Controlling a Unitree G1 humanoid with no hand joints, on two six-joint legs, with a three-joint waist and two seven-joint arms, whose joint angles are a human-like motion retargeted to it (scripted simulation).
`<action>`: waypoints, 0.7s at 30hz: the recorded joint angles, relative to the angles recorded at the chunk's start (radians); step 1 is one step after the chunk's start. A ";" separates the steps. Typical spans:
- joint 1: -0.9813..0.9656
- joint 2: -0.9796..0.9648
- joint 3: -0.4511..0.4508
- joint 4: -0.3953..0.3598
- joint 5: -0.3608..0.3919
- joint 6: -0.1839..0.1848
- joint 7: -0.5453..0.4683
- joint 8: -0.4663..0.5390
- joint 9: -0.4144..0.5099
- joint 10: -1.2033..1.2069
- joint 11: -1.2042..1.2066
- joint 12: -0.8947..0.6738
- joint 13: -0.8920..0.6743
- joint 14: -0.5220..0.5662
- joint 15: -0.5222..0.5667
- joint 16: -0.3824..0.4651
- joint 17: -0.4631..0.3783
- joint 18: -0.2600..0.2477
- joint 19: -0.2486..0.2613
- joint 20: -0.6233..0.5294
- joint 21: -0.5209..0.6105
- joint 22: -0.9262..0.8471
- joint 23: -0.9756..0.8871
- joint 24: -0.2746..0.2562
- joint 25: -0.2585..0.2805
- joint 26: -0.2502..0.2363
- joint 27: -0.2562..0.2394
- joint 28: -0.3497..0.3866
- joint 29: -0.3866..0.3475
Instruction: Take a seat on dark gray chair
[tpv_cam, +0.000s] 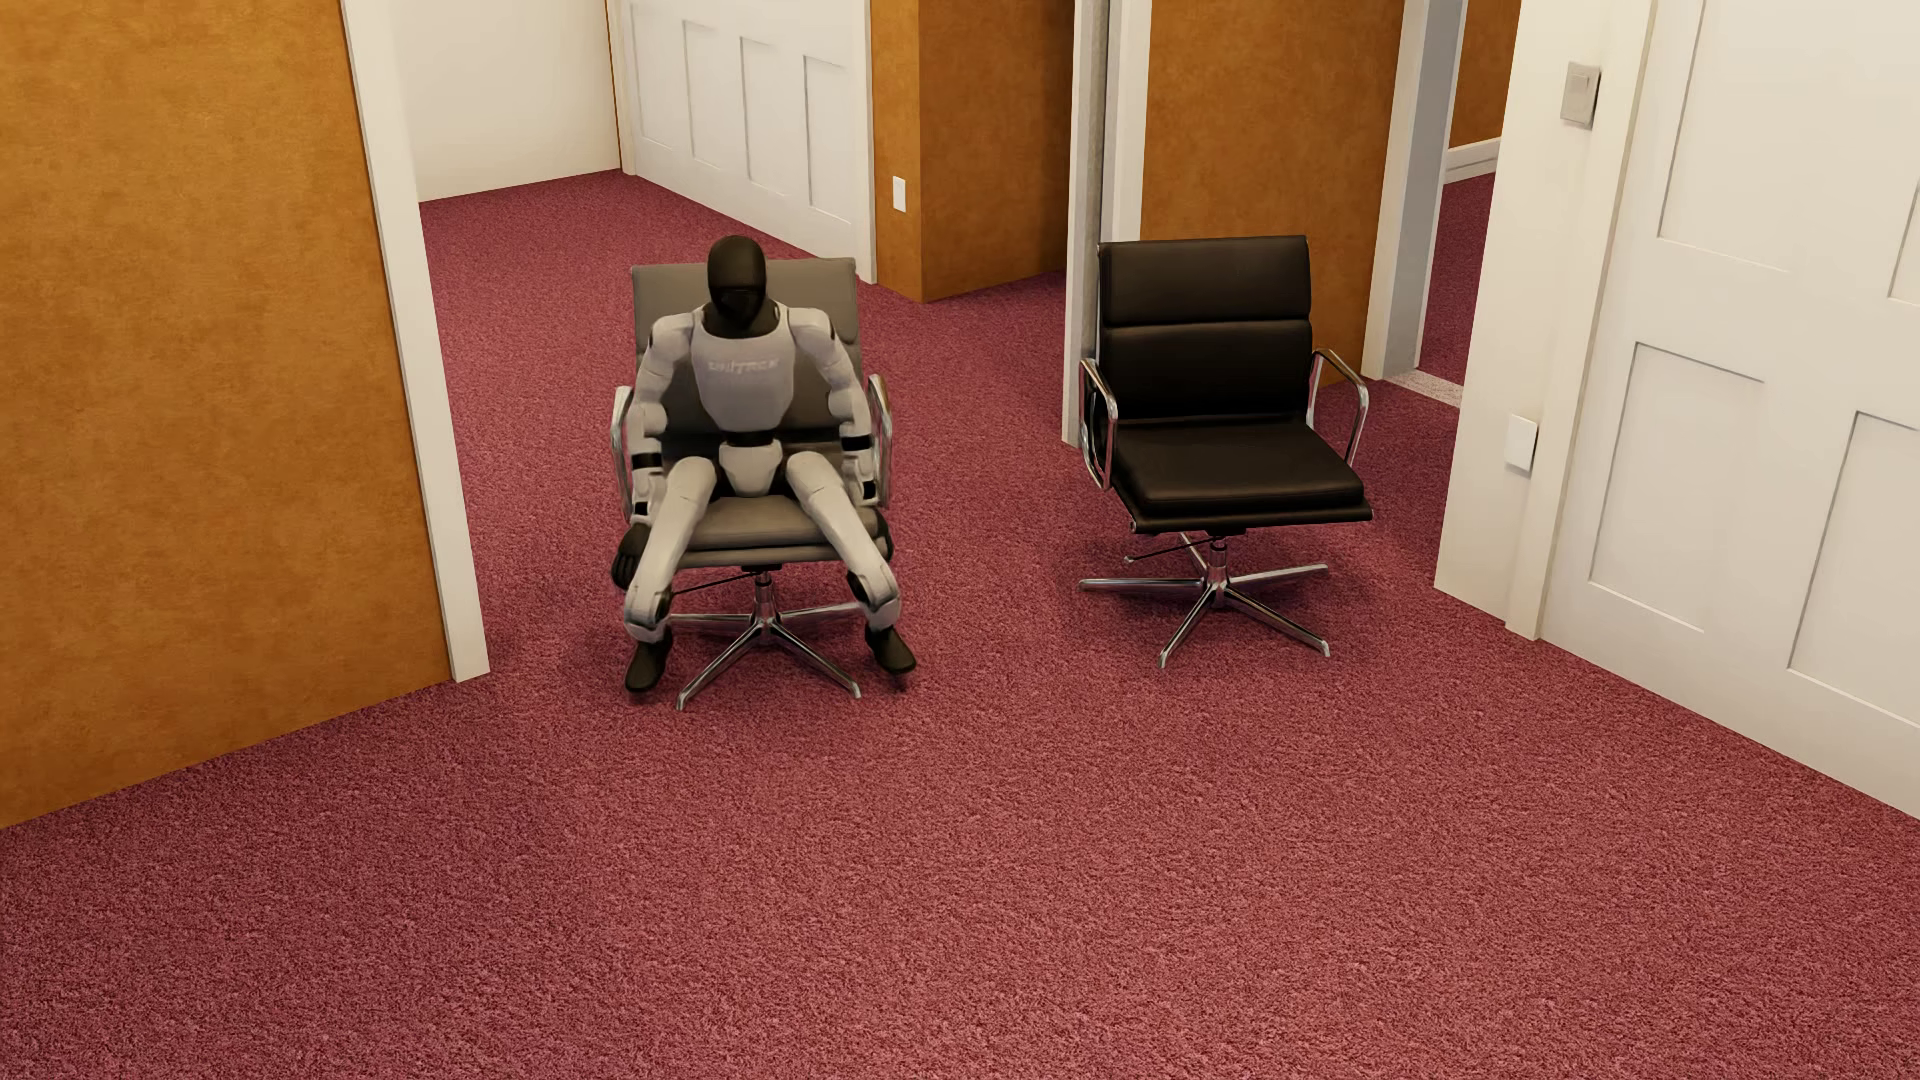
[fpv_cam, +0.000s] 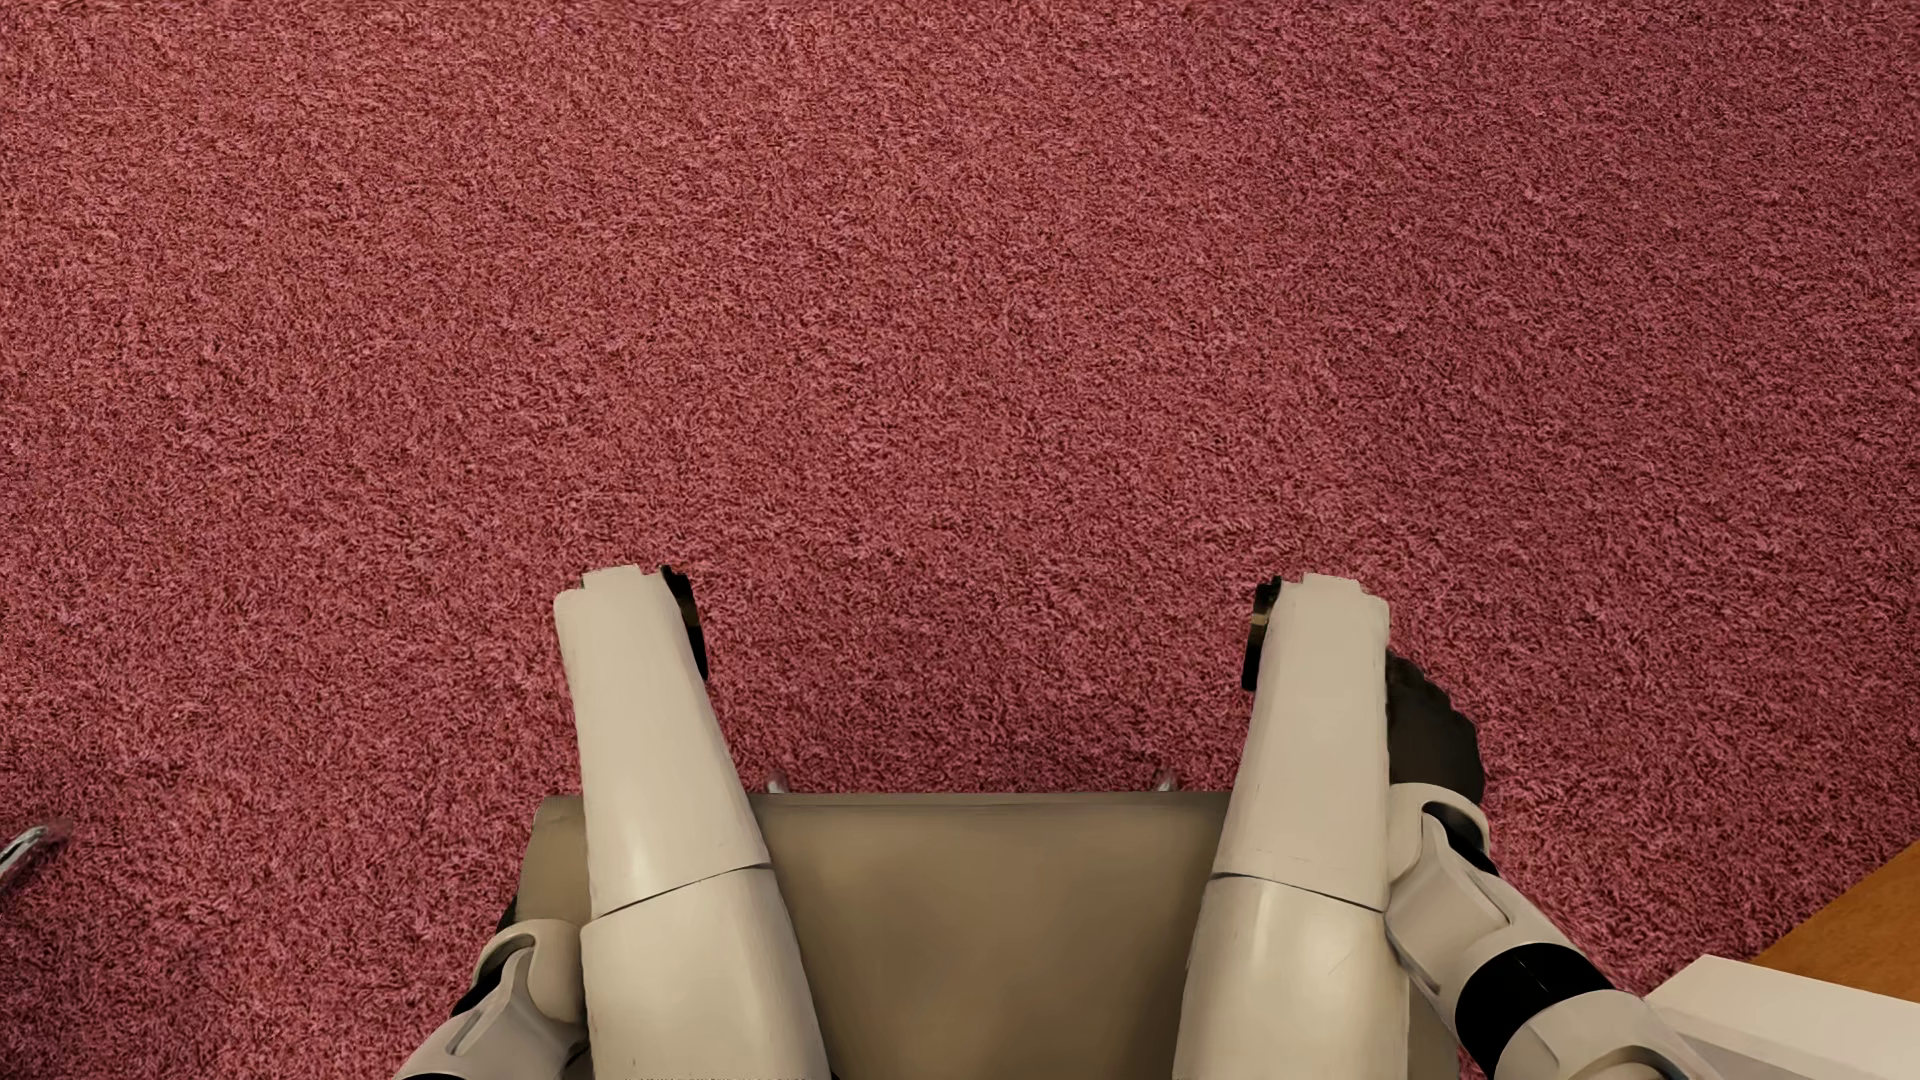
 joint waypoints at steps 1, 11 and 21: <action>0.011 0.007 -0.002 0.006 0.009 0.000 0.004 0.001 -0.011 0.001 0.002 -0.005 -0.005 -0.003 -0.013 -0.030 0.017 -0.006 -0.009 0.016 0.005 0.042 0.028 -0.042 0.018 0.012 0.000 0.004 -0.001; 0.057 0.027 -0.005 0.035 0.014 0.033 0.026 -0.016 0.007 -0.002 0.002 -0.029 -0.027 -0.001 -0.012 -0.065 0.048 -0.029 -0.012 0.058 -0.001 0.117 0.108 -0.052 0.052 0.031 0.027 0.030 -0.001; -0.059 -0.138 -0.011 -0.038 0.055 0.016 0.030 -0.028 -0.078 -0.135 -0.124 -0.096 0.042 -0.014 0.017 -0.020 0.031 0.025 -0.030 0.028 -0.048 0.136 0.237 -0.022 0.081 0.002 -0.010 -0.015 0.041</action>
